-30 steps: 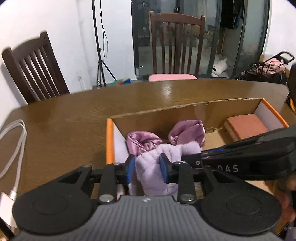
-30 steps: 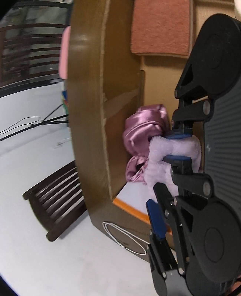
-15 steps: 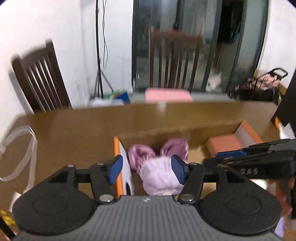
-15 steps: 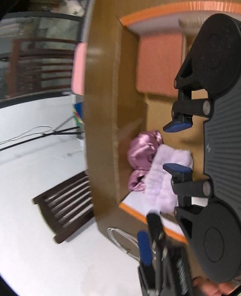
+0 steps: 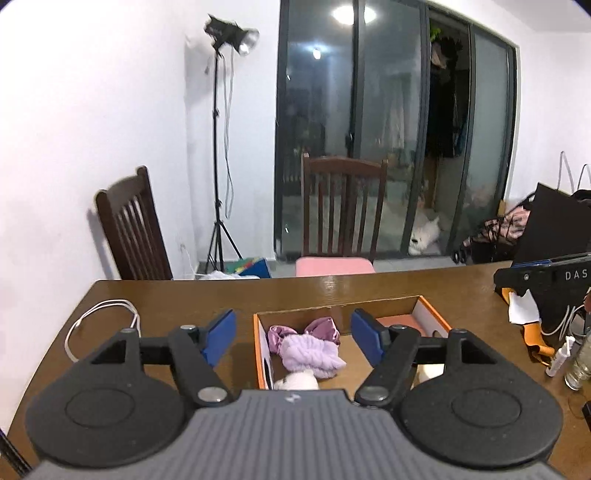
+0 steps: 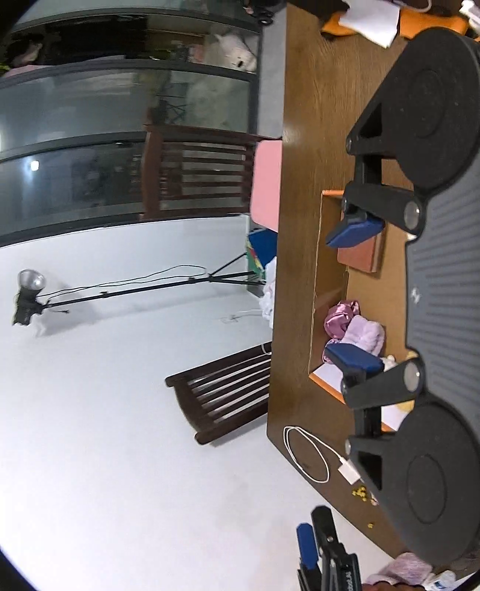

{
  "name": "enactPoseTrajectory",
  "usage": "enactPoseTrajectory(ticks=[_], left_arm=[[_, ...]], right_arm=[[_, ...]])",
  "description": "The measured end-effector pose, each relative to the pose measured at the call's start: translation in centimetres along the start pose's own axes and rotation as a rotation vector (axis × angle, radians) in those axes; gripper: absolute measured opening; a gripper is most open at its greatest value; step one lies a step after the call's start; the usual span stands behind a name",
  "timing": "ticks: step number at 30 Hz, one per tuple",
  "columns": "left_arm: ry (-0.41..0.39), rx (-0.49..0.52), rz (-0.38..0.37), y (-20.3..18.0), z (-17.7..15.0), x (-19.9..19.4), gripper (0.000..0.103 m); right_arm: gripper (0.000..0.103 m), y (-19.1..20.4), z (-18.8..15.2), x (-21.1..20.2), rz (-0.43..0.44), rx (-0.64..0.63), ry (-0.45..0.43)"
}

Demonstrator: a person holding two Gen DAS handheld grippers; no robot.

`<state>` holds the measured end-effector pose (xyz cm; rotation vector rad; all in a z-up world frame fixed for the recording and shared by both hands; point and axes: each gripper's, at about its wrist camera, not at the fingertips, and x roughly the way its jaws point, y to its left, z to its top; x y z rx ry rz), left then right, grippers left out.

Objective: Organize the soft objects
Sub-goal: 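Withdraw both open tools from the box toward the table, then close both tools on the lavender knit cloth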

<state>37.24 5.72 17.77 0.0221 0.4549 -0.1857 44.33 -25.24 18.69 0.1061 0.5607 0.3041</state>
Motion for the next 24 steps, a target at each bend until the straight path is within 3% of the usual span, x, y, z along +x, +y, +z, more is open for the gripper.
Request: enactPoseTrajectory(ticks=[2,5,10,13,15,19,24], left_arm=[[-0.062,-0.001,0.021,-0.7,-2.6,-2.8,0.083],[-0.159,0.011,-0.013,-2.1,-7.3,-7.5,0.092],[-0.202,0.012,-0.011,-4.4,-16.3,-13.0,0.101],[-0.158,0.019,0.001,-5.4,-20.5,-14.8,0.102],[-0.101,0.016,-0.009,-5.5,-21.7,-15.0,0.102],[-0.085,-0.006,-0.018,-5.2,-21.7,-14.4,0.102],[-0.054,-0.058,-0.052,-4.9,-21.5,-11.6,0.102]], right_arm=[[0.06,0.5,-2.0,-2.5,0.001,-0.039,-0.057],[0.072,1.5,-6.5,-6.1,0.026,-0.104,-0.13],[0.078,3.3,-17.1,-10.0,0.082,-0.152,-0.184],[0.08,4.0,-23.5,-11.6,0.116,-0.183,-0.162],[0.08,4.1,-25.9,-12.2,0.134,-0.175,-0.109],[0.08,4.6,-27.2,-12.2,0.159,-0.148,-0.069],[0.08,3.9,-27.2,-10.1,0.09,-0.128,-0.078]])
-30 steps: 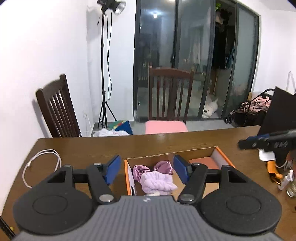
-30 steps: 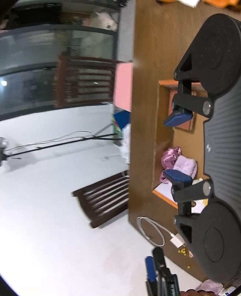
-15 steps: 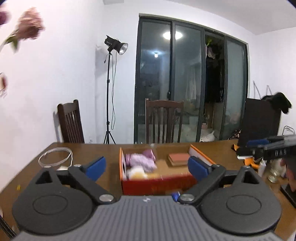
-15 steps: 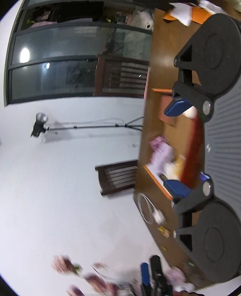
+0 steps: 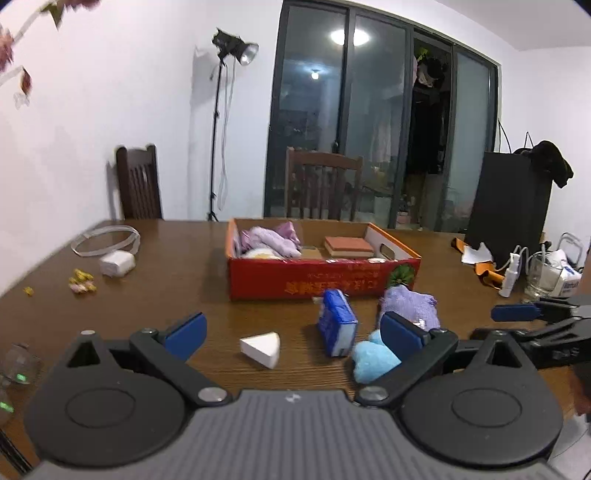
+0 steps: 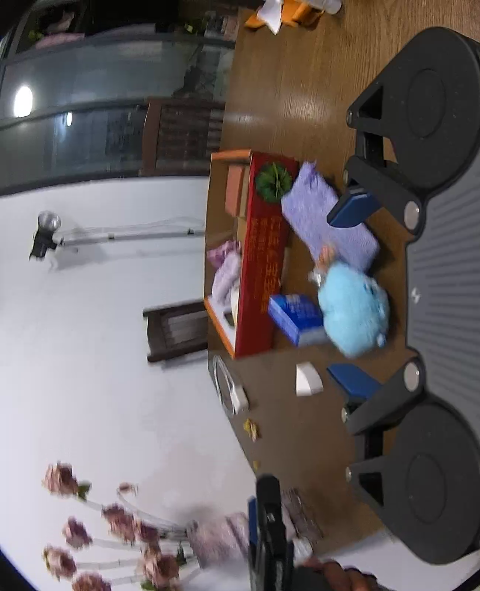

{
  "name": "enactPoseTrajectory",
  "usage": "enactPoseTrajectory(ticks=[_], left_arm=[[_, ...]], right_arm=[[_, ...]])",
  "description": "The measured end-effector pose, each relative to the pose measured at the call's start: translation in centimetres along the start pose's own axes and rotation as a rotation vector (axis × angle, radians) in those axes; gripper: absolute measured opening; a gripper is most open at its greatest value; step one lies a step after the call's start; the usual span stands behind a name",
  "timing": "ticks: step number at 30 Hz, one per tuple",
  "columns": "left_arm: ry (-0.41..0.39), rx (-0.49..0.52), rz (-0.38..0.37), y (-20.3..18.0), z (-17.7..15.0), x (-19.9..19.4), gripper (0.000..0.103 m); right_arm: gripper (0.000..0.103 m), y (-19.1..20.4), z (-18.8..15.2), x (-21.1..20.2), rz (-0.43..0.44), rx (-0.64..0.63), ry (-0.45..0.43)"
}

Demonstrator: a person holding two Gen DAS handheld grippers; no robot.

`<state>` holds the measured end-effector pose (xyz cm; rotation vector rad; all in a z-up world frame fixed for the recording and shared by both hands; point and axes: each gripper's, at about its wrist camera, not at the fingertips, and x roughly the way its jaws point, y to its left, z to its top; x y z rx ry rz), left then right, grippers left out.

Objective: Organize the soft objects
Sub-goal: 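Close both tools on the lavender knit cloth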

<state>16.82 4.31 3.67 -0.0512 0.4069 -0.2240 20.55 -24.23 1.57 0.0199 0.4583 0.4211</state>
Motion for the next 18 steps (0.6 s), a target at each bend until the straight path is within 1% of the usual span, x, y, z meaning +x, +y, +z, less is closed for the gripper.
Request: enactPoseTrajectory(ticks=[2,3,5,7,8,9,10,11,12,13,14,15,17,18], left_arm=[[0.026,-0.044,-0.039,-0.8,-0.1,1.7,0.102],[0.036,-0.047,-0.09,-1.6,-0.3,2.7,0.102],[0.059,-0.016,-0.161,-3.6,-0.4,4.7,0.101],[0.085,0.006,-0.208,-5.3,-0.4,6.6,0.094],[0.101,0.009,-0.232,-6.3,-0.5,7.9,0.088],[0.112,0.015,-0.252,-7.1,-0.6,9.0,0.078],[0.129,0.029,-0.262,-8.0,-0.8,10.2,0.071],[0.145,0.049,-0.265,-8.9,-0.9,11.3,0.055],[0.164,0.072,-0.26,-9.6,-1.0,12.4,0.046],[0.168,0.088,-0.257,-10.3,-1.1,13.2,0.045],[0.152,0.105,-0.257,-10.9,-1.2,14.0,0.044],[0.143,0.125,-0.241,-11.3,-1.3,14.7,0.043],[0.16,0.182,-0.177,-12.2,-1.6,16.1,0.041],[0.16,0.213,-0.133,-12.3,-2.0,16.7,0.041]], right_arm=[[0.078,-1.1,0.0,1.0,-0.036,0.024,0.005],[0.078,-1.8,0.1,1.8,-0.048,0.034,0.016],[0.076,-3.3,0.4,3.4,-0.083,0.043,0.033],[0.075,-5.2,1.1,5.4,-0.117,0.07,0.046],[0.075,-6.5,1.6,6.5,-0.12,0.095,0.053],[0.075,-7.5,1.9,7.6,-0.112,0.113,0.058],[0.075,-8.6,2.3,8.8,-0.099,0.135,0.066],[0.075,-9.5,2.5,10.1,-0.083,0.146,0.077],[0.075,-10.3,2.6,11.3,-0.065,0.147,0.085],[0.075,-10.8,2.8,12.3,-0.049,0.14,0.09],[0.075,-11.3,3.0,13.3,-0.03,0.128,0.097],[0.075,-11.7,3.3,14.1,-0.006,0.126,0.101],[0.074,-12.6,3.7,15.6,0.036,0.14,0.125],[0.067,-12.8,3.8,16.2,0.049,0.138,0.145]])
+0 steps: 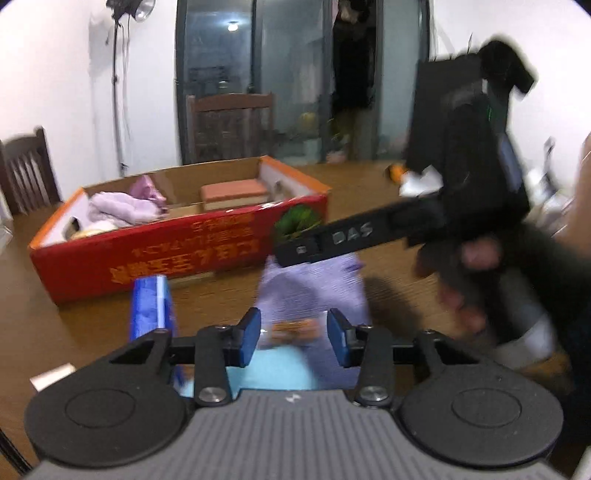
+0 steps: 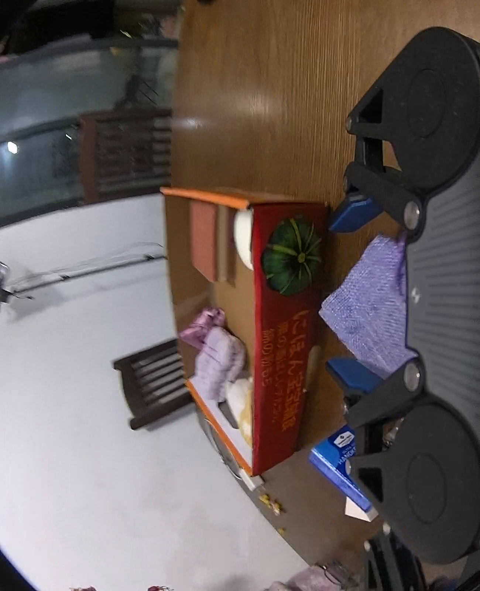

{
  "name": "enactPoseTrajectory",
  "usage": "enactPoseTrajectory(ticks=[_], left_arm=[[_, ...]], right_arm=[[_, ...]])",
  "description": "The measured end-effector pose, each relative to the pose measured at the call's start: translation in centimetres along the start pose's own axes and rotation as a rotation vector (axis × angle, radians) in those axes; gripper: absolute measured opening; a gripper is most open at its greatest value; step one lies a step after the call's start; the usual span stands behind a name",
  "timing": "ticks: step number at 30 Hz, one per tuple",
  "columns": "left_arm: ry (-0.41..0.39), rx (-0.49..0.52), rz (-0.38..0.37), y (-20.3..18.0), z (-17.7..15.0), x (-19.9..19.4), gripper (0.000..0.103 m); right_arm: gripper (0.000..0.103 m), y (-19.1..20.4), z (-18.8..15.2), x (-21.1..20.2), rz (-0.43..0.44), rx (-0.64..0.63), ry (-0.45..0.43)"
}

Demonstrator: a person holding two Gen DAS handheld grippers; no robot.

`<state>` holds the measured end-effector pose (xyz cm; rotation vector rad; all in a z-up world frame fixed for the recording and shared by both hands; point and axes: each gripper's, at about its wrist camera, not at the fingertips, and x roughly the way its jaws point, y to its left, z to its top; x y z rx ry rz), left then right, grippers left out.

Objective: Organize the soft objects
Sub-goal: 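Close both tools on the lavender knit cloth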

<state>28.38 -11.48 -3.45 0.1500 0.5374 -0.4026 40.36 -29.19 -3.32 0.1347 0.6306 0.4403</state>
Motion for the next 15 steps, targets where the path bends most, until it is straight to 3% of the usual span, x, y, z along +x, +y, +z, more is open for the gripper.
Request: enactPoseTrajectory(ticks=[2,4,6,8,11,15], left_arm=[[0.013,0.037,0.075,0.1,-0.7,0.8,0.04],[0.015,0.048,0.129,0.6,-1.0,1.2,0.041],[0.022,0.011,0.162,1.6,-0.9,1.5,0.041],[0.014,-0.006,0.226,2.6,-0.7,1.7,0.041],[0.011,-0.038,0.253,4.2,-0.5,1.5,0.042],[-0.021,-0.123,0.211,5.4,-0.7,-1.0,0.054]], right_arm=[[0.052,-0.1,-0.1,0.7,-0.01,-0.022,0.043],[0.046,0.6,-0.6,0.4,-0.046,-0.06,0.061],[0.03,1.3,-1.7,-0.3,-0.062,-0.078,0.062],[0.022,2.0,-2.7,-1.6,-0.074,-0.077,0.063],[0.021,3.4,-5.0,-4.0,-0.13,-0.075,0.047],[0.021,5.0,-8.0,-7.3,-0.19,-0.051,0.036]])
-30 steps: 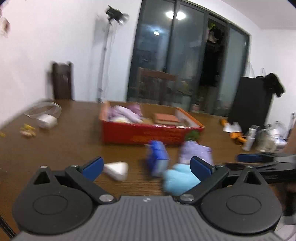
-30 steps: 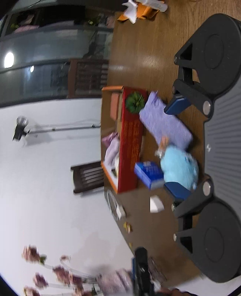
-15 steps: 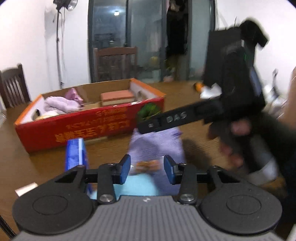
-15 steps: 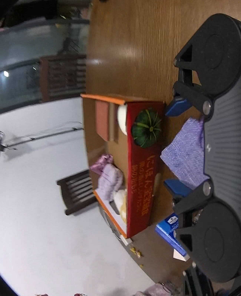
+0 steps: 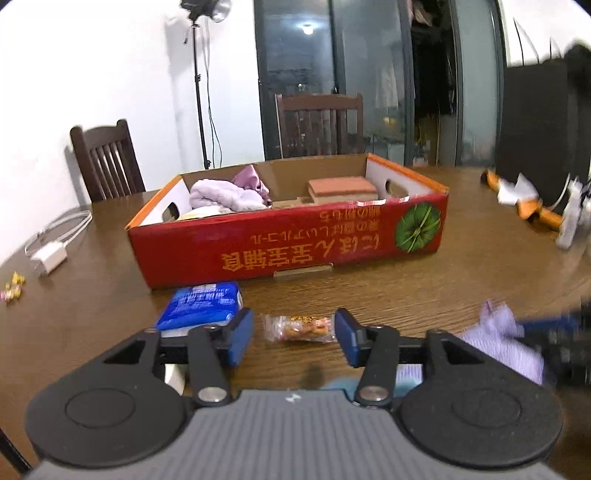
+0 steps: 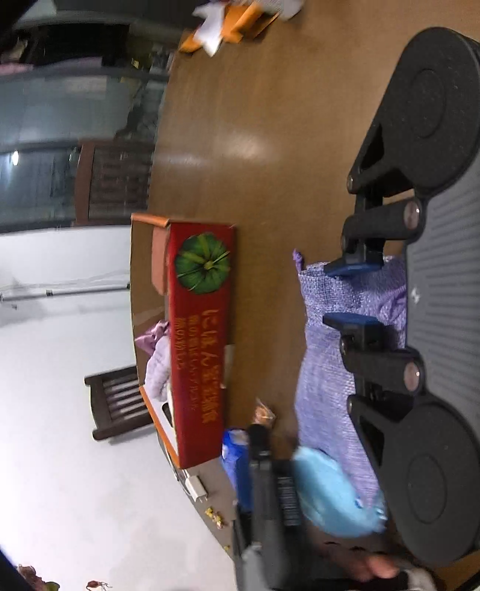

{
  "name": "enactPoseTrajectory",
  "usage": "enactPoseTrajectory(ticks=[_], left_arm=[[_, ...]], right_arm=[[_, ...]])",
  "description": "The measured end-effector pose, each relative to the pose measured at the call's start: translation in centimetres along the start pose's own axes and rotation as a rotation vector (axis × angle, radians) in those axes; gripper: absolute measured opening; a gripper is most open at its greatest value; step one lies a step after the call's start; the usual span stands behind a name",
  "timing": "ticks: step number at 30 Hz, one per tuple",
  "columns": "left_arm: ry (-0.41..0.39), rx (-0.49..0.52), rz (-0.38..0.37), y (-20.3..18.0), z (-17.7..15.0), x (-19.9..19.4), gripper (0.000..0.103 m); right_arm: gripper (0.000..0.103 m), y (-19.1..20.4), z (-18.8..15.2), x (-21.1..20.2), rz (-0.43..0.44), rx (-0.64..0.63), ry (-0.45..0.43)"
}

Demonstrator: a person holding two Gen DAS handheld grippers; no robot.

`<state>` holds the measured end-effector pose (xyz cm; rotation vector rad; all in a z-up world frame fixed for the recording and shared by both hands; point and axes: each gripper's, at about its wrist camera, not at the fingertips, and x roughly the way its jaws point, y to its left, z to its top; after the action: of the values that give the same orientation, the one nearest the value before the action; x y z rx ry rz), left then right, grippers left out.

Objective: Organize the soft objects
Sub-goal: 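Close both tools on the lavender knit cloth, then carry the knit cloth into the box and open both tools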

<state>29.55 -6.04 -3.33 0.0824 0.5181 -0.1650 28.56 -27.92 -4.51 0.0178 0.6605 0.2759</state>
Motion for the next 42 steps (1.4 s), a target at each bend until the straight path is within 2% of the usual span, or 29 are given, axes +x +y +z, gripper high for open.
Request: enactPoseTrajectory(ticks=[3,6,8,10,12,14,17,20,24,25,26,27,28,31,33,34,36,38,42], left_arm=[[-0.005,-0.095,-0.086,1.4,0.1,-3.4,0.061],[-0.036,-0.18,-0.186,2.7,0.0,-7.5,0.067],[-0.065,-0.209,-0.21,3.5,-0.4,-10.0,0.07],[-0.046,-0.212,-0.258,3.7,-0.9,-11.5,0.07],[0.036,-0.223,-0.351,3.6,-1.9,-12.1,0.069],[0.096,-0.228,-0.408,3.0,-2.9,-12.2,0.063],[0.132,-0.241,-0.411,1.8,-4.4,-11.5,0.052],[0.217,-0.269,-0.386,1.0,-5.3,-9.7,0.05],[0.222,-0.244,-0.395,0.1,-6.1,-9.6,0.048],[0.218,-0.242,-0.402,-0.1,-6.0,-9.5,0.044],[0.212,-0.238,-0.417,-0.1,-6.0,-9.3,0.029],[0.204,-0.224,-0.435,-0.5,-5.9,-9.2,0.023],[0.197,-0.207,-0.442,-0.9,-5.9,-9.1,0.022],[0.163,-0.125,-0.449,-2.7,-5.5,-9.5,0.015],[0.127,-0.076,-0.466,-3.5,-4.8,-9.9,0.01],[0.105,-0.058,-0.472,-3.8,-4.4,-10.0,0.009],[0.037,-0.04,-0.485,-3.6,-3.1,-10.5,0.009],[-0.01,-0.065,-0.495,-2.6,-1.4,-10.3,0.009],[-0.061,-0.107,-0.481,0.1,3.3,-8.1,0.009]], right_arm=[[0.022,1.0,-1.7,-2.2,-0.004,0.032,0.009],[0.024,2.0,-2.9,-4.4,0.031,0.026,0.006],[0.031,1.8,-3.3,-5.8,0.044,0.058,-0.025],[0.036,1.2,-3.3,-6.8,0.064,0.084,-0.074],[0.051,0.8,-3.2,-7.2,0.101,0.118,-0.093],[0.054,0.9,-3.2,-6.8,0.117,0.115,-0.083],[0.054,1.7,-3.6,-5.3,0.086,0.093,-0.06],[0.052,2.7,-4.4,-4.7,0.04,0.046,-0.046],[0.05,3.3,-5.8,-5.2,0.014,0.012,-0.05],[0.049,3.4,-6.0,-5.4,0.008,0.008,-0.053],[0.043,3.4,-6.2,-5.6,0.004,0.002,-0.054],[0.033,3.4,-6.4,-5.8,0.002,-0.011,-0.056],[0.029,3.5,-6.7,-6.0,-0.009,-0.033,-0.059],[0.016,3.2,-6.5,-6.5,-0.016,-0.043,-0.043],[0.005,2.7,-6.3,-6.9,-0.056,-0.042,-0.053],[0.005,2.4,-6.1,-7.3,-0.055,-0.037,-0.06],[0.005,1.6,-5.1,-8.3,-0.002,0.011,-0.094],[0.005,1.3,-3.5,-9.4,0.027,0.023,-0.156],[0.005,0.1,1.8,-9.3,0.099,0.058,-0.255]])
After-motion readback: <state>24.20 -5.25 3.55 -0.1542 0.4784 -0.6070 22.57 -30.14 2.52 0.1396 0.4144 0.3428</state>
